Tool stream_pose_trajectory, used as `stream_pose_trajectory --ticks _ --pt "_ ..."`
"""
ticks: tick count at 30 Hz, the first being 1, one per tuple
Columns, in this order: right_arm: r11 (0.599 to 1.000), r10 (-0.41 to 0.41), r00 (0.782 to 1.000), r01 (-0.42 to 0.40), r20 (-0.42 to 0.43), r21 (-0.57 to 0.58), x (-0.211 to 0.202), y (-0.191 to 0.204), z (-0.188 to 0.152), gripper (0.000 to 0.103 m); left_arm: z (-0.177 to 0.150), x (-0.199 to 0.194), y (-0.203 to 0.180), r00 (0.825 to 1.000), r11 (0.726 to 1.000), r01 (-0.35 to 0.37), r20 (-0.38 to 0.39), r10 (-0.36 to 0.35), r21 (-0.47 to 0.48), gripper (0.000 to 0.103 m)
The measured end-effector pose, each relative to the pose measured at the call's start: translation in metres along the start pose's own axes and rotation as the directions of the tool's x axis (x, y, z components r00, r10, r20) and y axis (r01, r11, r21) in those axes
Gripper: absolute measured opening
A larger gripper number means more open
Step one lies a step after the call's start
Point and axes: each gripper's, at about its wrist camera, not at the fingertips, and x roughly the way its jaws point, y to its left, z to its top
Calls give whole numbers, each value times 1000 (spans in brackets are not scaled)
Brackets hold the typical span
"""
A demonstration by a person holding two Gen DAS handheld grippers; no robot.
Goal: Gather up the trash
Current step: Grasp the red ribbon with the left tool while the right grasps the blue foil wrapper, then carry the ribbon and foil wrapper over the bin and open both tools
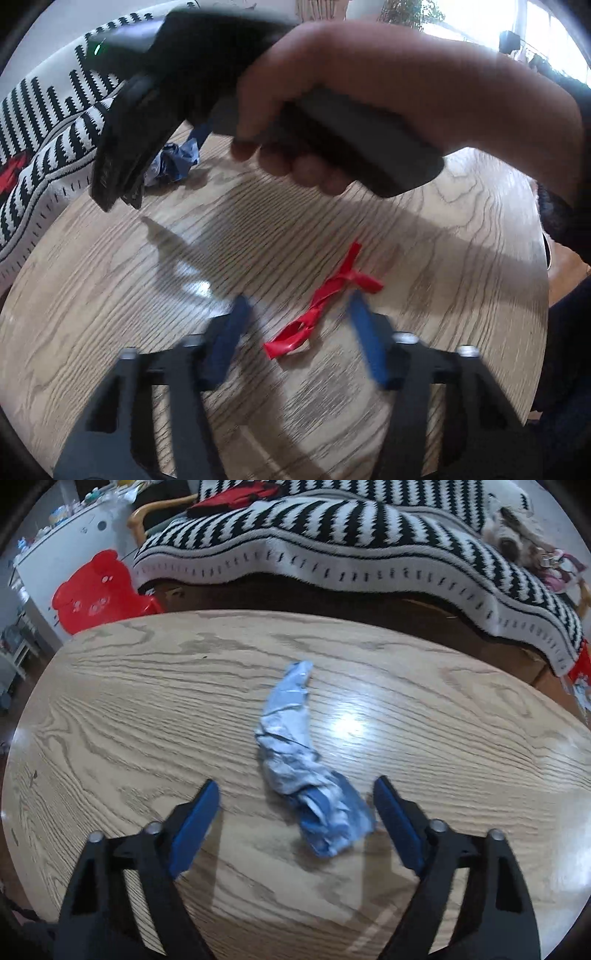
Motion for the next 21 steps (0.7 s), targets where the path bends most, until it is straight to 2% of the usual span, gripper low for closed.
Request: stream_pose_trajectory --ticks 1,2,3,6,11,16,19,21 --pt "1000 -16 1000 16 3 -8 0 1 0 38 1 0 -1 1000 1000 -6 -6 6 0 29" --pt "1000 -21 1000 21 7 -4 -2 1 0 32 2 -1 -1 1000 1000 -12 -12 12 -3 15" --pt "1000 -3 1000 3 4 17 -3 -1 -1 30 3 -1 -1 1000 1000 -16 -18 16 -10 9" --pt "999 -10 1000 9 25 34 -15 0 -10 29 3 -5 6 1000 998 -10 -24 8 -64 8" --pt "994 -31 996 22 85 105 -58 -11 -35 29 7 -16 16 998 992 -57 -18 56 -115 8" --pt "983 -72 992 52 107 176 -110 -24 -83 29 4 -39 18 995 982 -99 -3 100 -163 8" --pt "976 -74 991 48 116 211 -132 -25 -116 29 5 -52 28 988 963 -152 1 156 -223 8" --pt "973 -82 990 55 113 224 -144 -21 -138 29 2 -61 39 984 939 -173 -6 179 -299 8"
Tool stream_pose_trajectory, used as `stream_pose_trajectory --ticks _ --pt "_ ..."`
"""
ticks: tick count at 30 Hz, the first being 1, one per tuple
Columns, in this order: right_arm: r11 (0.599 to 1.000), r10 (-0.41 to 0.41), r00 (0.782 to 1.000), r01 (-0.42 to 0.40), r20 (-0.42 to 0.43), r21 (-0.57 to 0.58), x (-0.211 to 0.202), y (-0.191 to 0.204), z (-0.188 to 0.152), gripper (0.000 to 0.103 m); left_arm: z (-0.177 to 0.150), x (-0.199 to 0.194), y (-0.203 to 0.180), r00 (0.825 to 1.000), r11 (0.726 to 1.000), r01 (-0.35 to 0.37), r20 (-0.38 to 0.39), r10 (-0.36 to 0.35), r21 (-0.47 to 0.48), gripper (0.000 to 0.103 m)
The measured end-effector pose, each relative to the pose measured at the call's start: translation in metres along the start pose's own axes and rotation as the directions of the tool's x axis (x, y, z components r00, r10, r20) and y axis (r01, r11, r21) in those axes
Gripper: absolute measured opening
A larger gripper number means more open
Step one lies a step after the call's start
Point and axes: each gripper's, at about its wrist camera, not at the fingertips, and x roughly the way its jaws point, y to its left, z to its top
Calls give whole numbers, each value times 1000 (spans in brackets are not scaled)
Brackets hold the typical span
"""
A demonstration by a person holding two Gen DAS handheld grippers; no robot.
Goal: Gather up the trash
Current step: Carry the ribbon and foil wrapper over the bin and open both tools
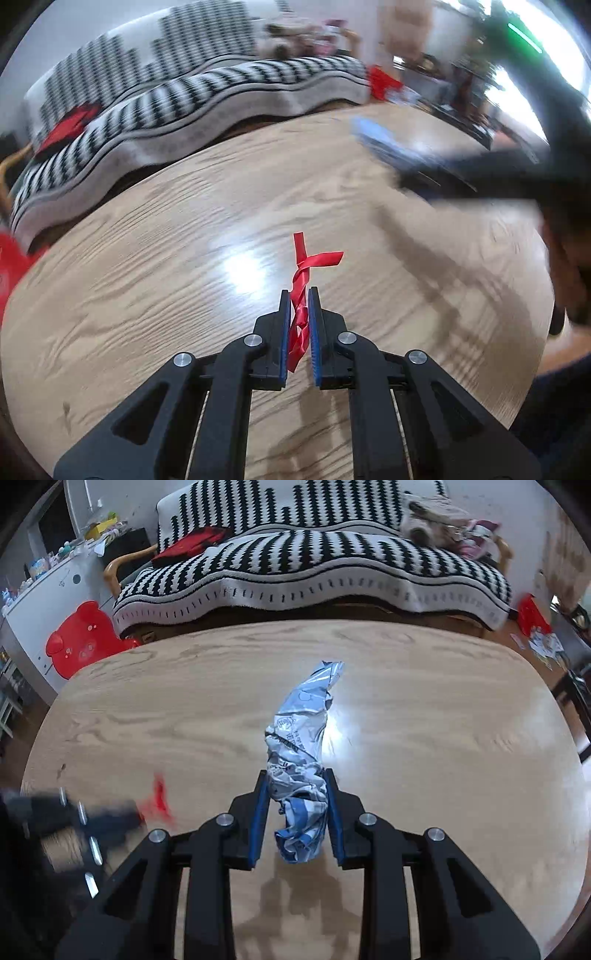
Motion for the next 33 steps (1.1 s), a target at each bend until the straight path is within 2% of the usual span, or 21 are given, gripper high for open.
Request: stream_pose_trajectory --ticks 3,8,12,18,20,24,27,30,33 --pt "999 3 1000 -3 14 37 -25 -5 -30 29 0 -10 8 1000 997 -25 -7 25 -71 8" --pt "995 5 998 -10 58 95 -66 -13 -67 29 5 -15 7 999 993 -34 0 35 -115 8" --pt "991 -4 996 -9 94 135 -93 -27 -87 29 13 -18 -10 999 992 -35 17 37 -123 8" --pt "977 -89 989 64 118 203 -123 -79 -118 29 27 -8 -48 1000 995 -13 10 14 -97 8" --pt "967 -126 984 92 129 238 -138 -104 -133 29 34 -9 -75 1000 997 9 28 -7 -70 8" --pt "932 -187 972 131 141 337 -167 -156 -169 29 47 -9 -138 994 995 102 47 -101 -14 8" --pt "894 -252 958 178 134 410 -190 -196 -204 29 53 -7 -198 981 982 188 41 -189 29 8" --pt "834 -312 944 219 105 507 -211 -239 -242 29 50 -10 -265 962 958 265 37 -271 113 8" --pt "751 -355 932 241 68 615 -231 -280 -281 29 44 -10 -329 932 916 353 7 -361 192 8"
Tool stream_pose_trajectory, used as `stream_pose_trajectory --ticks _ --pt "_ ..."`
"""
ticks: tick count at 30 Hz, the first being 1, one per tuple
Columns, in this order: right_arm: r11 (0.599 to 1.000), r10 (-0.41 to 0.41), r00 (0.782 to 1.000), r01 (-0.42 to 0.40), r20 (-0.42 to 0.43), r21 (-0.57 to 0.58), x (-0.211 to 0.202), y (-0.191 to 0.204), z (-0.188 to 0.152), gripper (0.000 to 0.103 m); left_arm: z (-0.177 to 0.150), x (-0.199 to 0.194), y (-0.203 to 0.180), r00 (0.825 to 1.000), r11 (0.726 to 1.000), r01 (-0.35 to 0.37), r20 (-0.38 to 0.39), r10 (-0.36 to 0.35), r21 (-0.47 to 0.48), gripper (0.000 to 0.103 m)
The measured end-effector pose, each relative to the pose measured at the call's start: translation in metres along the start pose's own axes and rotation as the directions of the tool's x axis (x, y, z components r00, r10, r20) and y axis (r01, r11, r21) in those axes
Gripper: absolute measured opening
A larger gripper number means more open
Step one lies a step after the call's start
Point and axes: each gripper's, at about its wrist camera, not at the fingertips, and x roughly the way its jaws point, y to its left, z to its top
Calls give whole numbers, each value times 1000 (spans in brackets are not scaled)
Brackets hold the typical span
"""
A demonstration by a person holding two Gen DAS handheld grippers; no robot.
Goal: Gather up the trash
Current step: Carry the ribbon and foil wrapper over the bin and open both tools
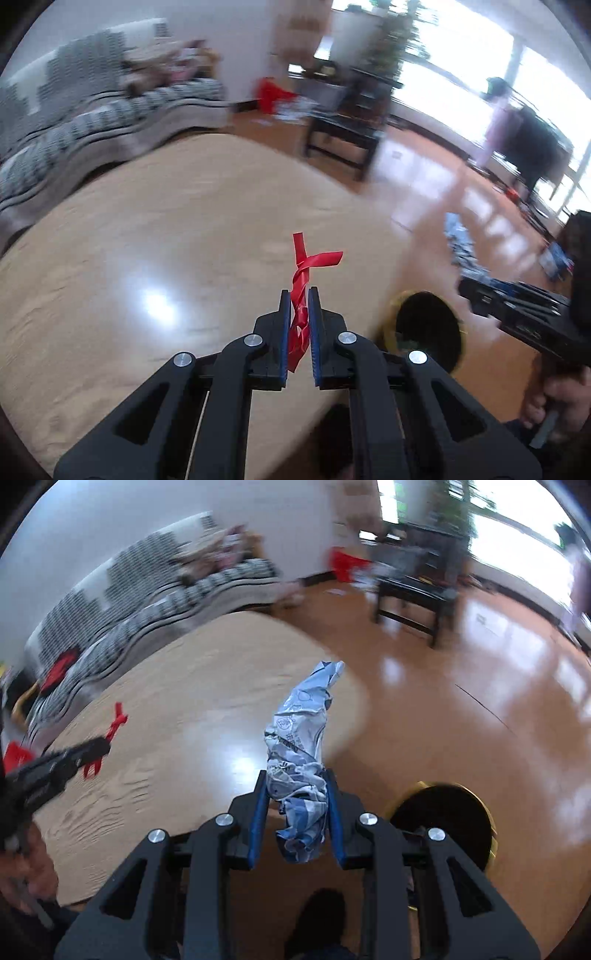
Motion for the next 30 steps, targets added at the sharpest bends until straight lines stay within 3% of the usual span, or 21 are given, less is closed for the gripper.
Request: stream_pose_trajectory --ticks 4,7,13,15,20,30 --pt "987 -85 996 86 -14 137 -9 -71 -7 29 -7 41 -76 992 989 111 -71 -104 102 8" --pt "966 -117 991 128 -60 225 -3 -115 -14 29 -20 67 -114 984 975 149 -125 -129 167 8" --pt "927 -128 980 173 -153 332 17 -176 -30 29 -40 121 -166 950 945 244 -250 -187 219 8" --pt "921 -122 978 175 -169 349 23 -186 -33 30 -47 138 -177 937 939 264 -290 -196 220 8" --pt "918 -120 975 180 -185 354 23 -181 -40 30 -50 161 -185 926 928 289 -316 -208 237 8" --pt "912 -124 971 192 -205 361 32 -179 -36 33 -55 180 -193 917 923 303 -336 -216 235 9"
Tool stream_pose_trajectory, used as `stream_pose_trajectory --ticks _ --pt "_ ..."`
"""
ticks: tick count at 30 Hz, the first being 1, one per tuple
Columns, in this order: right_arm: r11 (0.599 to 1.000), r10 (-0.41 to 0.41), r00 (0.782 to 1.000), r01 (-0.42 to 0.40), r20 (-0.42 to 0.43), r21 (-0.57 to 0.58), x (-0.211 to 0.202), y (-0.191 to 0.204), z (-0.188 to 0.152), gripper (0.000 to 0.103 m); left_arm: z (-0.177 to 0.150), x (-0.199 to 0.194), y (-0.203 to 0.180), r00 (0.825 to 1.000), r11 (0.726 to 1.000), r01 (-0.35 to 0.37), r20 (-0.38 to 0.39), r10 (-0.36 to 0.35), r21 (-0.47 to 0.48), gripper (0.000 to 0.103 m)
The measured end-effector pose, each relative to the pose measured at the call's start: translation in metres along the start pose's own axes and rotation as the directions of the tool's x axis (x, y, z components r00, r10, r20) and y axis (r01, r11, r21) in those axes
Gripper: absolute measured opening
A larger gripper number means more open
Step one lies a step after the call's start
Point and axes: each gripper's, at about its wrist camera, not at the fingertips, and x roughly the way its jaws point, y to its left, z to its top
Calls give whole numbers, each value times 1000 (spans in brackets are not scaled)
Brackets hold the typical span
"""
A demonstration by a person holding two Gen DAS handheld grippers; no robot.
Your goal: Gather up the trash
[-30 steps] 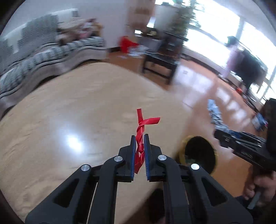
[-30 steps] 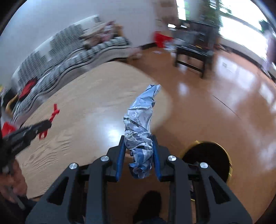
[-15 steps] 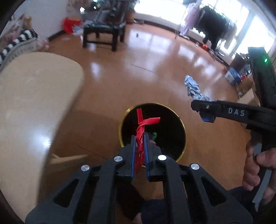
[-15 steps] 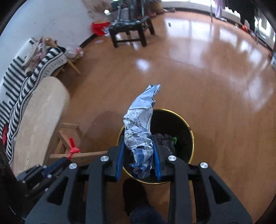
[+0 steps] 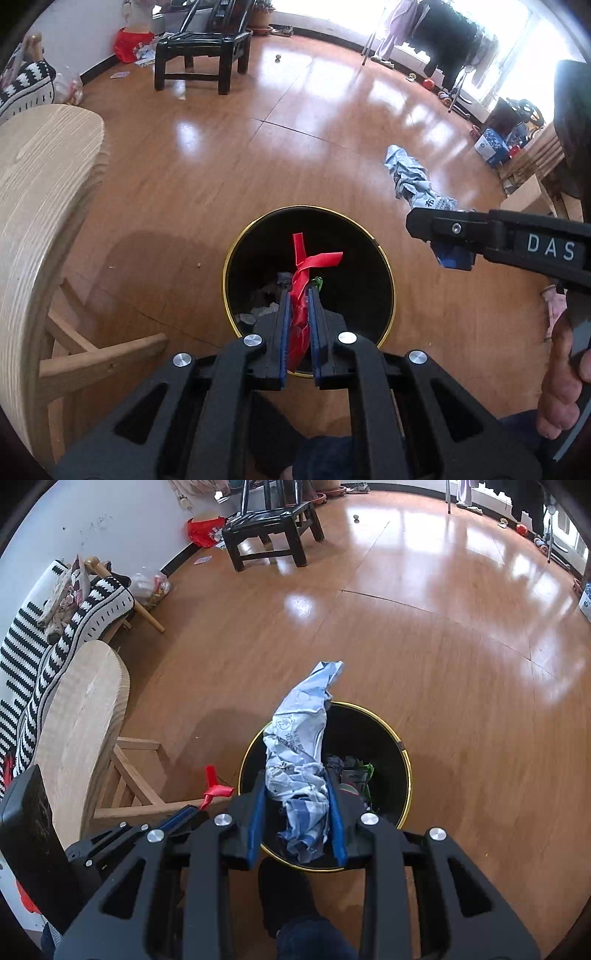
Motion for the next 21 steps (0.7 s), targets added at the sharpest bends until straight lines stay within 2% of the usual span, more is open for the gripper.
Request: stream_pose_trajectory --ticks 2,3,4,5,6,7,10,11,12,16,18,21 --pt "1000 5 1000 -5 -3 8 1 -1 0 44 0 3 -3 1000 1000 -7 0 7 19 10" --pt "1000 -4 1000 4 3 6 0 0 0 55 -1 3 -4 1000 999 -11 -5 11 33 12" --pt "1000 -10 1000 10 9 4 -1 0 0 60 -1 4 -6 1000 999 -15 -7 15 40 17" --pt "1000 -13 1000 13 16 4 -2 0 0 61 -1 4 -6 1000 999 -16 -9 16 41 35" --pt "1000 -12 1000 12 19 8 -3 -1 0 62 -1 4 -7 1000 999 -18 -7 18 38 62" --pt "1000 -11 1000 11 19 9 -3 -2 -1 65 -1 1 -6 1000 999 -20 6 20 34 71" --pt "1000 -21 999 21 28 7 -7 0 0 74 2 -5 -8 999 999 -25 23 24 42 79" --pt "1000 -24 999 24 35 5 -9 0 1 76 2 -8 -7 999 998 -35 24 34 44 87" --pt "999 -32 998 32 54 5 -15 2 1 80 2 -10 -6 999 998 -44 26 43 43 90" --pt "999 -51 994 51 99 1 -32 11 -2 92 -7 -42 2 999 997 -46 26 44 56 93" --pt "998 -55 992 58 110 -21 -36 19 -1 94 -11 -61 8 995 993 -86 54 82 75 94" --pt "997 -40 990 48 132 -56 -45 37 1 96 -18 -108 33 972 977 -206 131 197 61 96"
